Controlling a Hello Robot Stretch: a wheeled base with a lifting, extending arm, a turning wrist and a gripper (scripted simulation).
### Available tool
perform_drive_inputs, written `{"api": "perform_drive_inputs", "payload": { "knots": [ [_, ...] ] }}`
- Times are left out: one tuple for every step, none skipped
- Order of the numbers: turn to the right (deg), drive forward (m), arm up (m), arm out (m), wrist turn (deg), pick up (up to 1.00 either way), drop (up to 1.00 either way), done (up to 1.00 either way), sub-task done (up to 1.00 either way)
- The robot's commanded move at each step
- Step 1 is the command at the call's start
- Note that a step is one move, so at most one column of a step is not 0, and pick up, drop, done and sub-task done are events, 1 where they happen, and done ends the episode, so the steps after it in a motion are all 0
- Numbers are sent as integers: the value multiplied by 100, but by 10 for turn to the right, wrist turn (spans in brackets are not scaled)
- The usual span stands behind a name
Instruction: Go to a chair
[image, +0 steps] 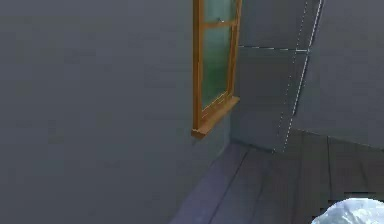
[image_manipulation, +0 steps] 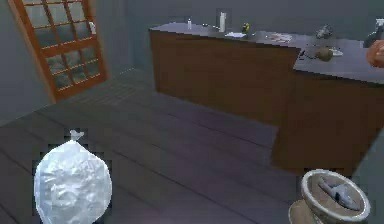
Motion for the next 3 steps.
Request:
{"api": "perform_drive_inputs", "payload": {
  "knots": [
    [-450,0,0,0,0,0,0,0,0],
    [-450,0,0,0,0,0,0,0,0],
    [-450,0,0,0,0,0,0,0,0]
  ]
}}
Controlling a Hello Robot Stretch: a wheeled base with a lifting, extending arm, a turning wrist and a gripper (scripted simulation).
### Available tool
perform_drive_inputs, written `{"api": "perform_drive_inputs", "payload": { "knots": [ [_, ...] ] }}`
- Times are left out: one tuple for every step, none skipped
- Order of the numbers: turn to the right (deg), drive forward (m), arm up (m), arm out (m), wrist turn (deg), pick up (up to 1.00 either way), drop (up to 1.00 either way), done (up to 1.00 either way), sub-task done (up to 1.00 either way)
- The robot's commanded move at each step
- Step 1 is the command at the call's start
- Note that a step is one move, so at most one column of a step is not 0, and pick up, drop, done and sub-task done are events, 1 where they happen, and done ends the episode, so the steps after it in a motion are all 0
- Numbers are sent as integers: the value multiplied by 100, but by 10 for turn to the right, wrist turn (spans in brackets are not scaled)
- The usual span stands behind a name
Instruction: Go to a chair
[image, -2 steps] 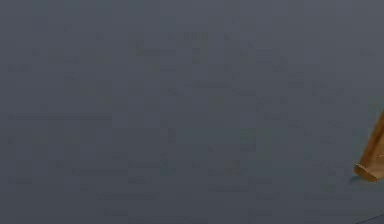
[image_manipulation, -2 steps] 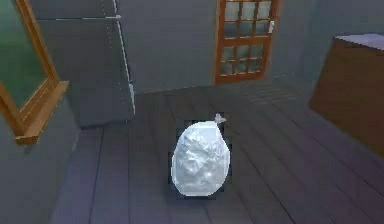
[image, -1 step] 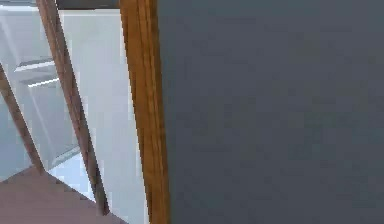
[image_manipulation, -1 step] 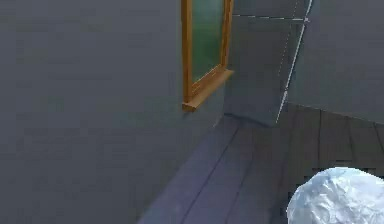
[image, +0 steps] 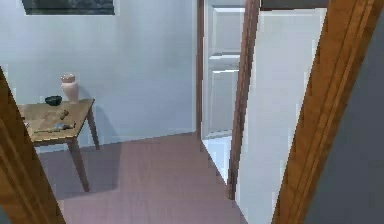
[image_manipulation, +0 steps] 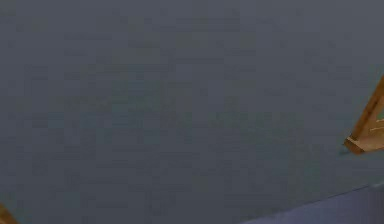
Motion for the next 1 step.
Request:
{"api": "perform_drive_inputs", "payload": {
  "knots": [
    [-60,0,0,0,0,0,0,0,0]
  ]
}}
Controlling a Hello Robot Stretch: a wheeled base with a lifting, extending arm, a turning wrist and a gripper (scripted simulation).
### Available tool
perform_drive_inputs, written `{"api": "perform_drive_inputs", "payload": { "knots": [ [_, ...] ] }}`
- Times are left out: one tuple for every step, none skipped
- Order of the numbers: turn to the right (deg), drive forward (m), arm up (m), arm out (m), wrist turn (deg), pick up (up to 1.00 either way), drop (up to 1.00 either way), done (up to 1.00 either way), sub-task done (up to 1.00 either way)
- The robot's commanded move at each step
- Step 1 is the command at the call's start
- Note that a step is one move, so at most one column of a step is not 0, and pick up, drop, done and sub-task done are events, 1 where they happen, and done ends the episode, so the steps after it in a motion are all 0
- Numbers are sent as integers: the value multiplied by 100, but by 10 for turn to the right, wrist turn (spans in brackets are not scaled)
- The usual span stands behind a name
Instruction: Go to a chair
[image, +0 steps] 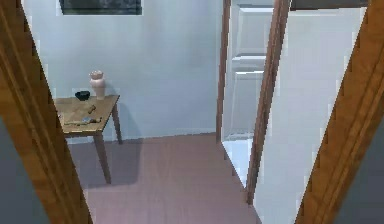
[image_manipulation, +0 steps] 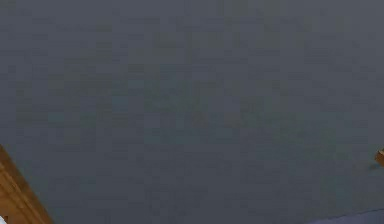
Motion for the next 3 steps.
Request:
{"api": "perform_drive_inputs", "payload": {
  "knots": [
    [0,35,0,0,0,0,0,0,0],
    [-90,0,0,0,0,0,0,0,0],
    [0,40,0,0,0,0,0,0,0]
  ]
}}
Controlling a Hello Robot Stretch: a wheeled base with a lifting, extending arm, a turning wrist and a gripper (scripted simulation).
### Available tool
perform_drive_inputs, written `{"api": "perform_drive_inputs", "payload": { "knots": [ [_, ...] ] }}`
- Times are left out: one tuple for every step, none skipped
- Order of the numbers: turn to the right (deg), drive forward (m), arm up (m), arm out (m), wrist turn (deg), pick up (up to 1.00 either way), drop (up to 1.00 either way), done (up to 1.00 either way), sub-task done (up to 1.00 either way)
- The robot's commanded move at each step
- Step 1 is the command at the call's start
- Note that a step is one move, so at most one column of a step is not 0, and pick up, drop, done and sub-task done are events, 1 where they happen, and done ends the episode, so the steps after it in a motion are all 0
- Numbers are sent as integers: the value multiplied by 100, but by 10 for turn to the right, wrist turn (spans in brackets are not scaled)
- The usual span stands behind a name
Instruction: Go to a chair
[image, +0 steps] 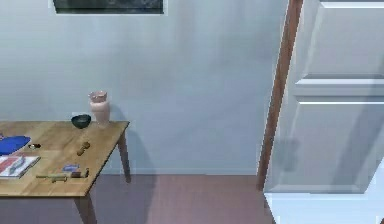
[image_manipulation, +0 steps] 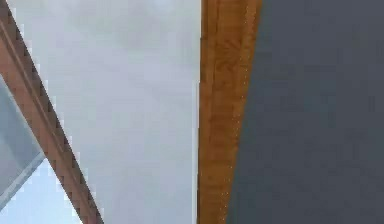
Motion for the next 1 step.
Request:
{"api": "perform_drive_inputs", "payload": {
  "knots": [
    [-450,0,0,0,0,0,0,0,0]
  ]
}}
